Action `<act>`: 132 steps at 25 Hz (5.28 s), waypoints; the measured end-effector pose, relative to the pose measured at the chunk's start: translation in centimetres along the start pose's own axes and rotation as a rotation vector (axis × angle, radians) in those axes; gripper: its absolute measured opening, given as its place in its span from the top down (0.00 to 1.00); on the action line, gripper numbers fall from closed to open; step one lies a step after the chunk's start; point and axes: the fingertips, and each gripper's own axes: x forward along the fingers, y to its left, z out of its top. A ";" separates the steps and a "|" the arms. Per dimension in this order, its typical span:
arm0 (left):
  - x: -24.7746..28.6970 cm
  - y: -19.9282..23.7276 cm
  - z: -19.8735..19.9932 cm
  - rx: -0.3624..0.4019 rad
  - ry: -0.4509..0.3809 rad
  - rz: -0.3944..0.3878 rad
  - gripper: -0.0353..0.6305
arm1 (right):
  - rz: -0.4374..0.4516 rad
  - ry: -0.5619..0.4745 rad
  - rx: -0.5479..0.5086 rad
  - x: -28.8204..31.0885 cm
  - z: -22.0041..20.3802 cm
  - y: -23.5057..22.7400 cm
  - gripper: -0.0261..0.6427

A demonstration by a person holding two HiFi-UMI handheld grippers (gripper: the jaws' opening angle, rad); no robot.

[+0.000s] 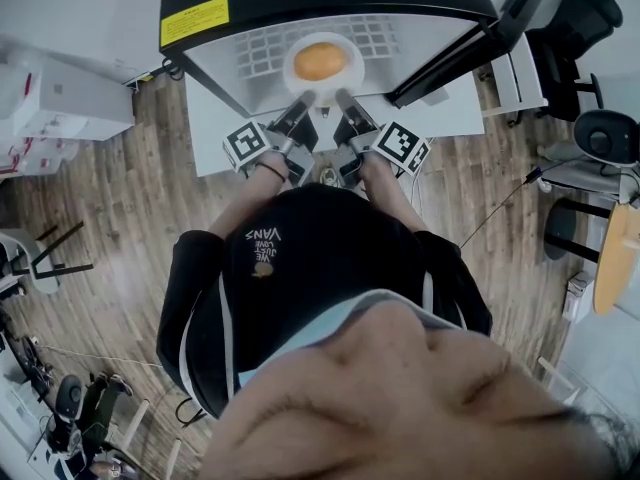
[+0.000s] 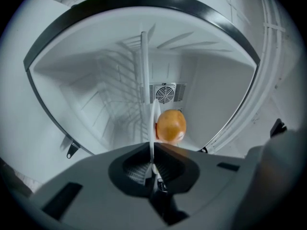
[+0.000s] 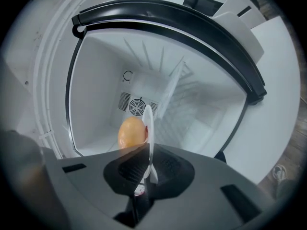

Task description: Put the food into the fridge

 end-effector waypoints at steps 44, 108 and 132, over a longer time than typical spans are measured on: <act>3.0 -1.1 3.1 -0.028 -0.127 -0.048 0.91 | 0.035 0.024 0.061 3.6 3.4 -0.1 0.91; 0.6 -1.7 1.2 0.862 0.027 0.129 0.77 | -0.073 0.037 -0.898 0.3 2.7 0.9 0.90; 1.6 -1.4 2.8 0.936 0.016 0.166 0.89 | -0.057 0.067 -0.921 2.8 3.2 0.9 0.93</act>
